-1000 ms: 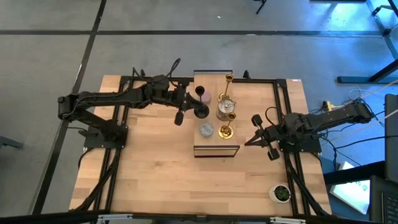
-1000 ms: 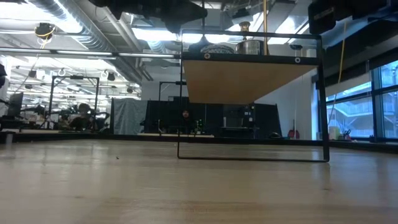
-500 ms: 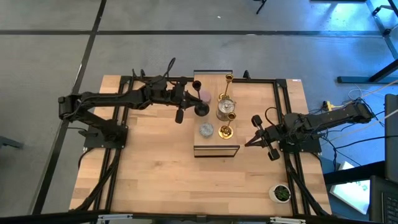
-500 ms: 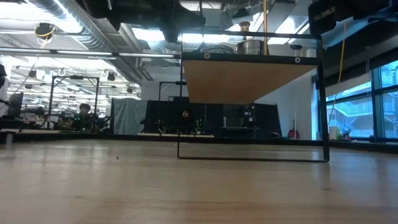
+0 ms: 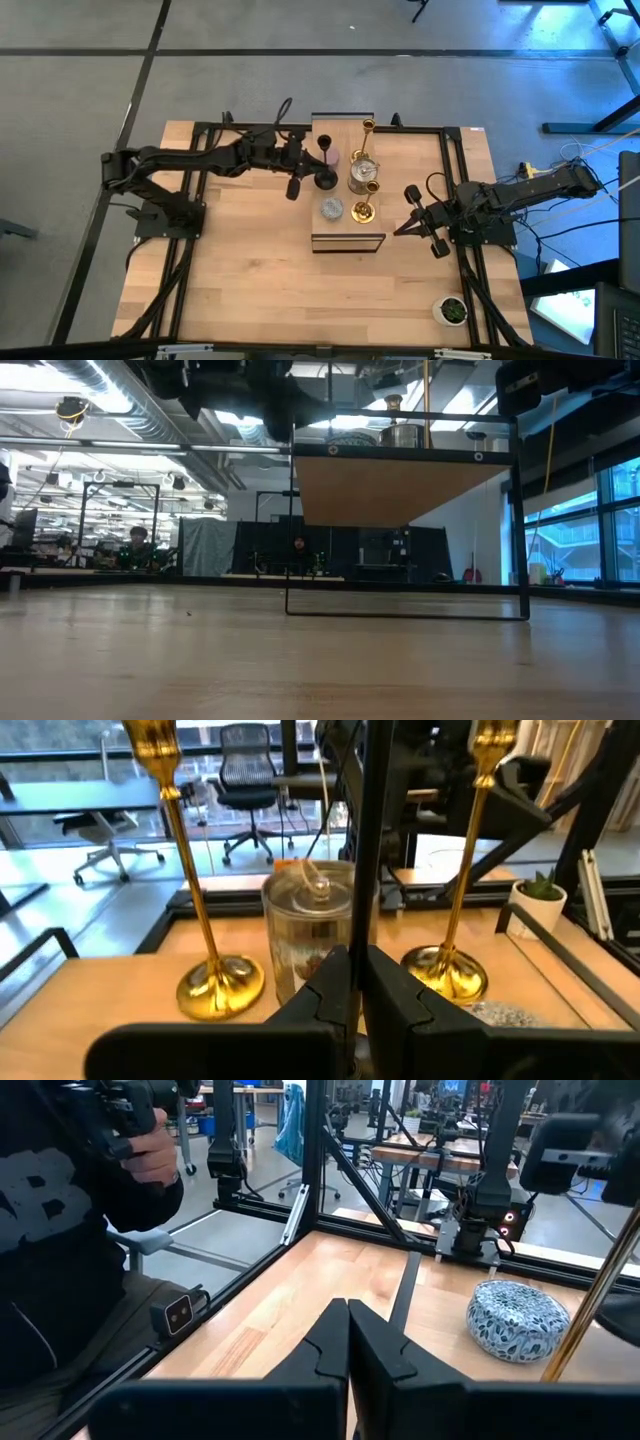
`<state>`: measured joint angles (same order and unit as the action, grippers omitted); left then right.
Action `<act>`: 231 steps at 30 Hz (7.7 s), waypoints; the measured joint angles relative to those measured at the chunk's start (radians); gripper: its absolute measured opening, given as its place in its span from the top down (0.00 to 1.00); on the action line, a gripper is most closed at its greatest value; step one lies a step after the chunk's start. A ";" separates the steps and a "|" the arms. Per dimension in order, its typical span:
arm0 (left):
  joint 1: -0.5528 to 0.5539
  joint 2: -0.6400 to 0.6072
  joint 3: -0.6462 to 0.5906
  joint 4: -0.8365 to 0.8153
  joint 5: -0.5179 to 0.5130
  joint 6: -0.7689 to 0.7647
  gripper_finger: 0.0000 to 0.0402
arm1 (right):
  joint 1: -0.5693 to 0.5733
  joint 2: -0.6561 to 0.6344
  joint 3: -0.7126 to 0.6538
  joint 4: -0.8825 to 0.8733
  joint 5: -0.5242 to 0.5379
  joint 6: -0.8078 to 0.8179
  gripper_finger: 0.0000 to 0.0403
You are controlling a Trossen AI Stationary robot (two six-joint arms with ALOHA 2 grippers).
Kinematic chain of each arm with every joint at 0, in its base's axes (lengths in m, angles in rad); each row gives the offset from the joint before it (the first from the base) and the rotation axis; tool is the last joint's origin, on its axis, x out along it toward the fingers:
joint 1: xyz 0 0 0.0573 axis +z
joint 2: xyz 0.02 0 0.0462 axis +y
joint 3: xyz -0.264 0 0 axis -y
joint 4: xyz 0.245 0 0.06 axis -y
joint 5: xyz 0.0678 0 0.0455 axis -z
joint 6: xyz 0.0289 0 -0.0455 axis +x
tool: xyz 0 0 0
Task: Pick & Place candle stick holders
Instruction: Put the black candle holder on the shelf, then return to Home Position
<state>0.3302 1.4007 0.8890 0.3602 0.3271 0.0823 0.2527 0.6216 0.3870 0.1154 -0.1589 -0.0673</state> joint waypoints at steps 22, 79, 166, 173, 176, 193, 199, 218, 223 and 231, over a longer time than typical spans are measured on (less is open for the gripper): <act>-0.004 0.050 0.000 0.034 0.018 -0.007 0.98 | 0.000 0.000 0.000 -0.008 -0.002 0.000 1.00; -0.001 0.088 -0.001 0.054 0.050 -0.033 0.95 | 0.000 0.000 0.000 -0.023 -0.001 0.000 1.00; -0.953 0.517 0.208 0.652 -0.677 -0.139 0.42 | 0.317 0.288 0.001 0.311 -0.009 0.393 1.00; -0.965 0.522 0.236 0.616 -0.677 -0.130 0.42 | 0.285 0.204 0.001 0.276 -0.088 0.215 1.00; -0.968 0.522 0.236 0.608 -0.693 -0.126 0.42 | 0.243 0.080 0.001 0.125 -0.103 0.138 1.00; -0.963 0.522 0.236 0.599 -0.806 -0.091 0.42 | 0.193 -0.405 0.001 -0.283 0.239 -0.036 1.00; -0.886 0.449 0.236 0.622 -0.840 0.009 0.42 | 0.126 -0.450 0.001 -0.292 0.253 -0.098 1.00; -0.717 0.344 0.234 0.436 -0.555 -0.060 0.47 | -0.060 -0.473 0.000 -0.430 0.201 -0.079 1.00; -0.714 0.344 0.234 0.429 -0.553 -0.078 0.47 | -0.099 -0.495 0.000 -0.426 0.055 -0.102 1.00; -0.723 0.344 0.234 0.429 -0.553 -0.086 0.48 | -0.178 -0.522 -0.025 -0.436 0.035 -0.097 1.00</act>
<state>-0.3931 1.7451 1.1229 0.7895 -0.2255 -0.0041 0.0749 0.0996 0.3618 -0.3202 -0.1238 -0.1646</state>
